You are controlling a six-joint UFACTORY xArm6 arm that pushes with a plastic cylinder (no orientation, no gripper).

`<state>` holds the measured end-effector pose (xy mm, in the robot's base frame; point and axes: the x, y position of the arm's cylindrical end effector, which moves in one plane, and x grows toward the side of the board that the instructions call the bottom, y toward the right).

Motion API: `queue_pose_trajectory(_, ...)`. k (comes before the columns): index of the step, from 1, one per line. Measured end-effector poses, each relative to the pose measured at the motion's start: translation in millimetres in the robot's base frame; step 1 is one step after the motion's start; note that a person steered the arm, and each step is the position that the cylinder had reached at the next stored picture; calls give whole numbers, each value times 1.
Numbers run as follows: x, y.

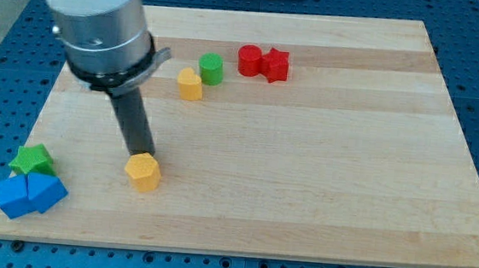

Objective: Slide the yellow hexagon above the blue triangle

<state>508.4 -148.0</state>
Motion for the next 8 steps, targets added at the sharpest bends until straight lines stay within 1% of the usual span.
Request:
queue_pose_trajectory(1,-2,28)
queue_pose_trajectory(2,-2,77)
queue_pose_trajectory(3,3,105)
queue_pose_trajectory(4,33,92)
queue_pose_trajectory(5,41,47)
queue_pose_trajectory(6,41,12)
queue_pose_trajectory(7,41,3)
queue_pose_trajectory(8,33,27)
